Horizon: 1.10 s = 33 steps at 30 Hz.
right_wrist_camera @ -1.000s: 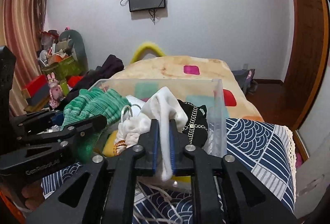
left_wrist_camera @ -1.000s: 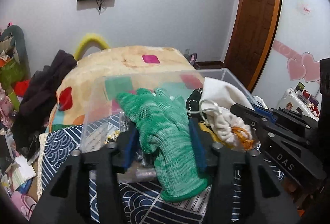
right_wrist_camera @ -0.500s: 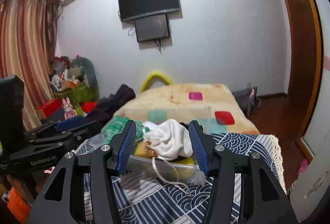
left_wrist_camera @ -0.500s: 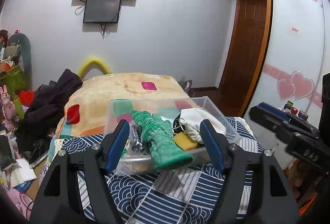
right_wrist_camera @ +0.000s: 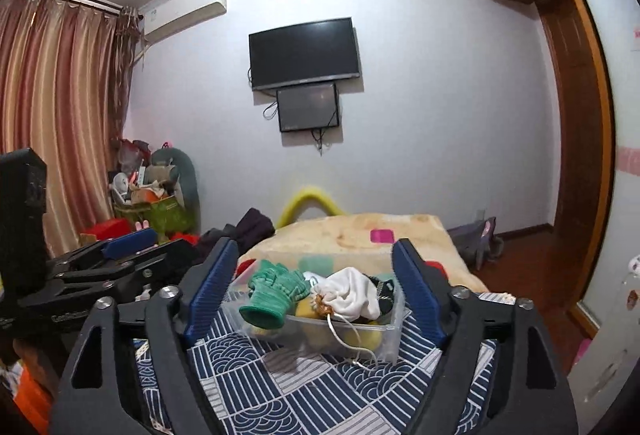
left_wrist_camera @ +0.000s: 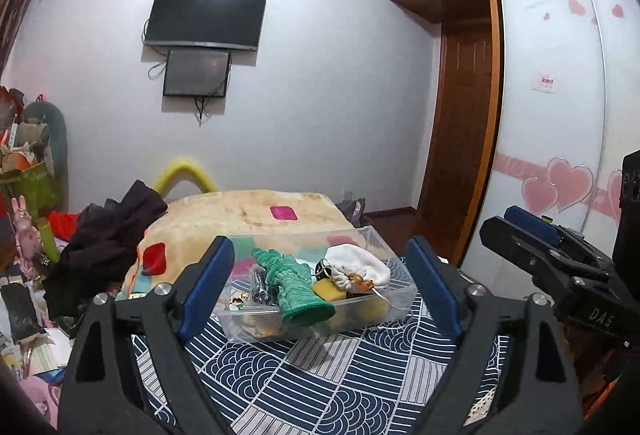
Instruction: Organize soft objects
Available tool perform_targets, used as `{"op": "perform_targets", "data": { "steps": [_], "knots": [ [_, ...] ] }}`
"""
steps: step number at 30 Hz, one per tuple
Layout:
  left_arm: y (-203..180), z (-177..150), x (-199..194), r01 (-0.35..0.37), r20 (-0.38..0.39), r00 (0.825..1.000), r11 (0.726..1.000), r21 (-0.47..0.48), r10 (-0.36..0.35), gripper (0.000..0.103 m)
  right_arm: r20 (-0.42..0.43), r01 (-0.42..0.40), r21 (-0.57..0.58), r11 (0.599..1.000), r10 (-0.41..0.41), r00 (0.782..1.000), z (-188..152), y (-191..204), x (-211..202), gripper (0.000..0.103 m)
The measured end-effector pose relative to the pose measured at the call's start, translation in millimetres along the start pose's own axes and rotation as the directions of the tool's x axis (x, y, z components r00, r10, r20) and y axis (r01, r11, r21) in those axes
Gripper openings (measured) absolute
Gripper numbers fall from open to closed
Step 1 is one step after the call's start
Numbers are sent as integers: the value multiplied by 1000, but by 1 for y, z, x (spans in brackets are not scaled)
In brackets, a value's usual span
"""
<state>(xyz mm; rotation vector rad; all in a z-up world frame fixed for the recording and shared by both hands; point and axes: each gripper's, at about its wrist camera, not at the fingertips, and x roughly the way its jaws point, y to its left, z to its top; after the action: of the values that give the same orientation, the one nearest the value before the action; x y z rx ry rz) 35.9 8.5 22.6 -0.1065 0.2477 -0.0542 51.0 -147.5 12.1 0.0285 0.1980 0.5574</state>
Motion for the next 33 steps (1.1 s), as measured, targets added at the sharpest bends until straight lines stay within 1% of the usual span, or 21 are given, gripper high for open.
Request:
{"op": "perform_targets", "data": {
  "steps": [7, 10, 14, 21, 33],
  "knots": [
    [-2, -2, -12, -20, 21, 1000, 1000, 5, 20, 98, 4, 12, 6, 1000, -12, 1000, -4, 0, -2, 83],
    [-2, -3, -12, -32, 20, 999, 999, 6, 32, 99, 9, 22, 12, 1000, -22, 1000, -6, 0, -6, 90],
    [-1, -6, -12, -35, 14, 999, 999, -3, 35, 101, 11, 16, 21, 1000, -17, 1000, -9, -1, -10, 91],
    [0, -9, -12, -52, 9, 999, 999, -1, 52, 101, 7, 18, 20, 1000, -19, 1000, -11, 0, -10, 92],
    [0, -8, -14, -51, 14, 999, 999, 2, 51, 101, 7, 17, 21, 1000, -17, 1000, -11, 1, -11, 93]
  ]
}}
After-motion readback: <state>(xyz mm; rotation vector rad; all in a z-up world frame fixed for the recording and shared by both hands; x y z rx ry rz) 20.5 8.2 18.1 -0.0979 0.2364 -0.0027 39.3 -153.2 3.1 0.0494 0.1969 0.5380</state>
